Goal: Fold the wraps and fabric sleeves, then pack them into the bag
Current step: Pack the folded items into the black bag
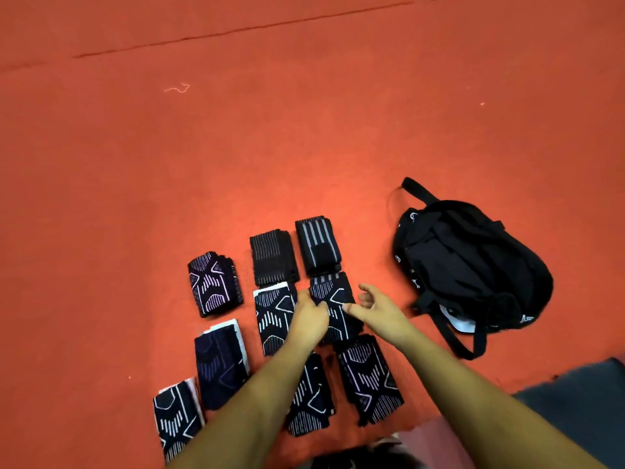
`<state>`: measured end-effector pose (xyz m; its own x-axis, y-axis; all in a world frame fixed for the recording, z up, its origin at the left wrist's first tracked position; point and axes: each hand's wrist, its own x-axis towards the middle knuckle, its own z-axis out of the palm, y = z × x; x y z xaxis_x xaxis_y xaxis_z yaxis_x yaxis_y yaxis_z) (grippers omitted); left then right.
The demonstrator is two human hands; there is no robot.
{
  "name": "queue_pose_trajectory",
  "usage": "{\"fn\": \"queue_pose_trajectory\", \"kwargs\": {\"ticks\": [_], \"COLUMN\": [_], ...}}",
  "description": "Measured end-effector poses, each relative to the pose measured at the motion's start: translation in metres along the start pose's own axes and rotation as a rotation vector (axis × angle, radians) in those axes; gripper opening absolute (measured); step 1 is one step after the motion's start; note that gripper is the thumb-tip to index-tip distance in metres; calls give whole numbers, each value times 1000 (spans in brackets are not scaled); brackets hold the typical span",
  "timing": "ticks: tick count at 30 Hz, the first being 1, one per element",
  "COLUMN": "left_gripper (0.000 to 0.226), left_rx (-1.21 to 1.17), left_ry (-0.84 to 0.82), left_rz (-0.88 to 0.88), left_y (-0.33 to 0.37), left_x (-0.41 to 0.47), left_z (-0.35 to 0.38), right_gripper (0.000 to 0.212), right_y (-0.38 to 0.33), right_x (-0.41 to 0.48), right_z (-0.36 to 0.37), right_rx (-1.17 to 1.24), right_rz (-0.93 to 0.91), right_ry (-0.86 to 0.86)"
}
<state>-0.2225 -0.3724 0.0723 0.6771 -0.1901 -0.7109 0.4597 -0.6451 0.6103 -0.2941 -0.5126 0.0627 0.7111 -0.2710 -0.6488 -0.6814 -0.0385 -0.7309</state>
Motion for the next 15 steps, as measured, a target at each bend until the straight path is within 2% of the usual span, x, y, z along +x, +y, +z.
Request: {"fn": "queue_pose_trajectory", "kwargs": {"ticks": [3, 7, 10, 12, 14, 15], "left_gripper": [33, 47, 59, 66, 85, 95], "left_rx": [-27, 2, -10, -127, -307, -383], "left_ry": [9, 74, 95, 73, 65, 85], "left_rz": [-86, -195, -244, -280, -335, -356], "left_y": [1, 3, 2, 3, 1, -6], "left_x": [19, 44, 54, 57, 66, 73], "left_z": [14, 28, 36, 42, 50, 55], "right_gripper": [64, 50, 42, 30, 17, 18], "right_y": [8, 32, 34, 34, 37, 40], "right_x": [21, 52, 64, 72, 79, 82], "right_z": [4, 3, 1, -2, -7, -7], "right_rx": [22, -19, 60, 100, 126, 141], "right_rz": [19, -9, 49, 97, 120, 130], "right_ry": [-117, -172, -165, -143, -163, -179]}}
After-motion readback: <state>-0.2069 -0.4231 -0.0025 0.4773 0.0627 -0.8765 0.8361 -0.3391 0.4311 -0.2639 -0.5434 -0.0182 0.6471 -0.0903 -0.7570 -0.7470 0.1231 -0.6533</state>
